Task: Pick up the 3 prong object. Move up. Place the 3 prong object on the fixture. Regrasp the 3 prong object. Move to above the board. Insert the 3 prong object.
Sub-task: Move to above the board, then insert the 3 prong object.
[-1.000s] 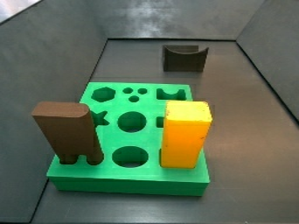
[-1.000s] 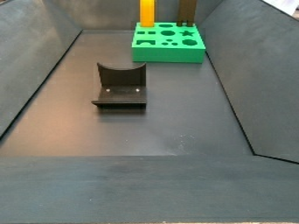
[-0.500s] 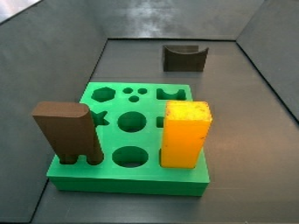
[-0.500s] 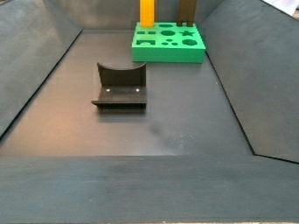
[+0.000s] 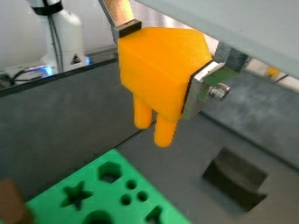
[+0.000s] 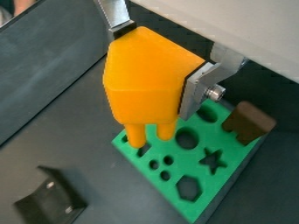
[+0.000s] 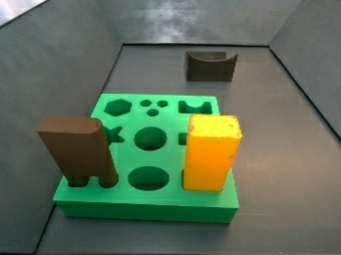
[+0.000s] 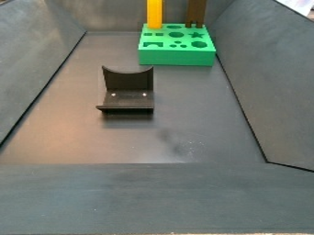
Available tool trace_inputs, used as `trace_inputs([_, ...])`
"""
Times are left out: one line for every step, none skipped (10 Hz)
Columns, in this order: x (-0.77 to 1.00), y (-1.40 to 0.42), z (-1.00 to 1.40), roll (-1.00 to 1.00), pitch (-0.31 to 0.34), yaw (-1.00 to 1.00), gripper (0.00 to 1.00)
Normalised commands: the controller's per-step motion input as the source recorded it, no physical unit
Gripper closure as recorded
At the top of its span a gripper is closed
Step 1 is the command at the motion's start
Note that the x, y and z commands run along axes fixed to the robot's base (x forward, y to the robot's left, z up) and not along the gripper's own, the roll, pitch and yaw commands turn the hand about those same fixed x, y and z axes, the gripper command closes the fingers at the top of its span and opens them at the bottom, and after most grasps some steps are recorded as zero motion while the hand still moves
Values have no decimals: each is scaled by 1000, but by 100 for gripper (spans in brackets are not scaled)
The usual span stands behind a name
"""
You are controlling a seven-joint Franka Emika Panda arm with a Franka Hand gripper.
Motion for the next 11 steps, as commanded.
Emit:
trace_inputs([-92,-23,1,-836,-50,-17,100])
trace_inputs([-70,-11,0,-684,-47,-13,100])
trace_inputs([-52,4,4,-416,-38,-12,100])
trace_inputs([-39,13,0,-204,-31,-8,100])
trace_inputs([-120,0,-537,0,0,-994,100])
trace_inputs([-140,26,-560,0,14,-960,100])
trace_inputs([-140,51,-594,0,34,-943,100])
trace_inputs([-103,86,-657,0,69,-943,100])
trace_inputs([-134,131,-694,0,79,-889,100])
trace_inputs([-180,237,-709,0,77,-769,100])
trace_inputs([-174,391,-734,0,73,-626,100])
